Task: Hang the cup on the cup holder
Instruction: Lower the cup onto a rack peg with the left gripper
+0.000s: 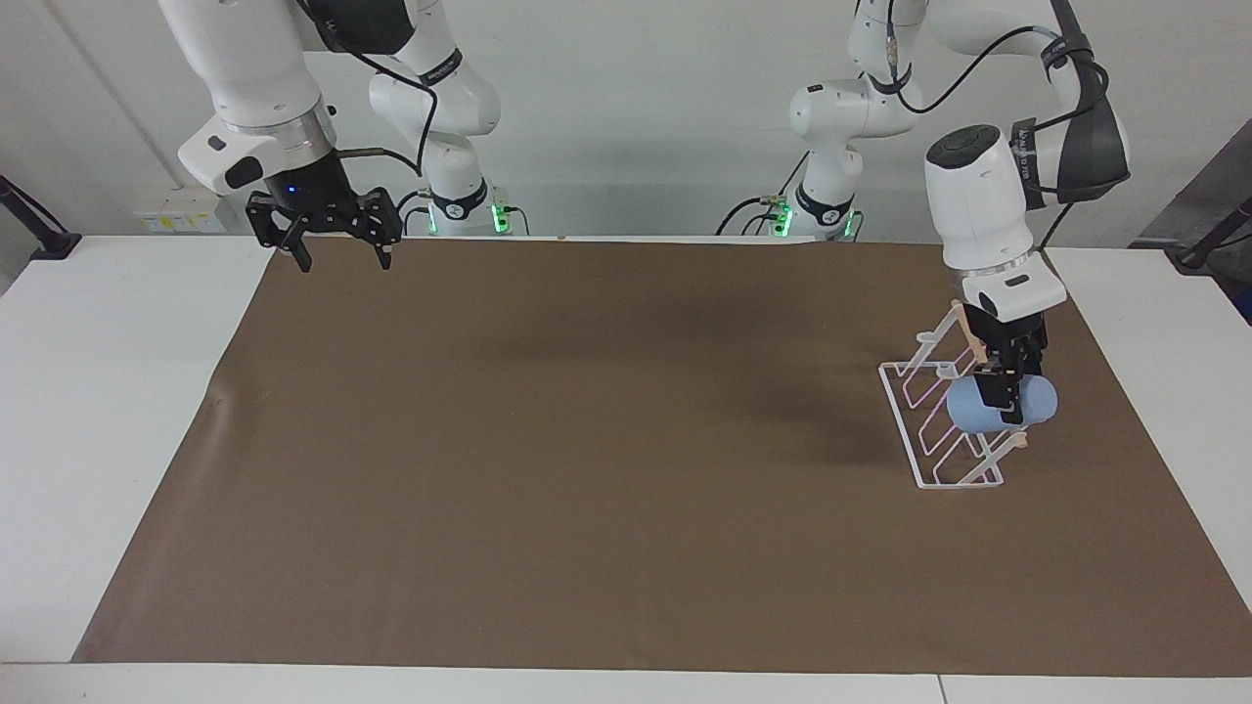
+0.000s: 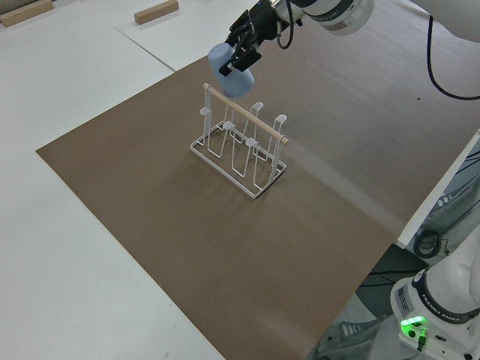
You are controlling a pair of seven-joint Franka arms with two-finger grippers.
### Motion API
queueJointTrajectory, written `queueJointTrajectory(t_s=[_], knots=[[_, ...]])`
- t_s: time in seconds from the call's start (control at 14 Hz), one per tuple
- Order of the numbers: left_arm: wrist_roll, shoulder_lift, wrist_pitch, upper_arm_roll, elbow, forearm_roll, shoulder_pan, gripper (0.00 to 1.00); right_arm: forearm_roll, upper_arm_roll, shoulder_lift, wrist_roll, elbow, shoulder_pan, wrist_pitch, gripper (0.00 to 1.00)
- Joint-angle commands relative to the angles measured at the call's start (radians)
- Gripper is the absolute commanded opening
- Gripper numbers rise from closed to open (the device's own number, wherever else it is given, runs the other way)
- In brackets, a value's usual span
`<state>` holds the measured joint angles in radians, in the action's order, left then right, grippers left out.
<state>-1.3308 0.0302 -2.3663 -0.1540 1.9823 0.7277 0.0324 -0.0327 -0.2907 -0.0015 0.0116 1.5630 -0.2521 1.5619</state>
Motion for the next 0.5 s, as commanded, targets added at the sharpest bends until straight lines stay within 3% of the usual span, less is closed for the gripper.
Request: queueJointTrajectory(t_s=[0.0, 0.43], knots=[[-0.033, -0.012, -0.037, 0.005, 0.036, 0.032, -0.003, 0.0, -0.016, -0.01, -0.04, -0.019, 0.052, -0.021, 0.004, 1.0], [-0.079, -0.01, -0.06, 0.005, 0.059, 0.073, 0.001, 0.0, -0.004, 0.002, -0.069, -0.038, 0.111, -0.035, 0.032, 1.0]])
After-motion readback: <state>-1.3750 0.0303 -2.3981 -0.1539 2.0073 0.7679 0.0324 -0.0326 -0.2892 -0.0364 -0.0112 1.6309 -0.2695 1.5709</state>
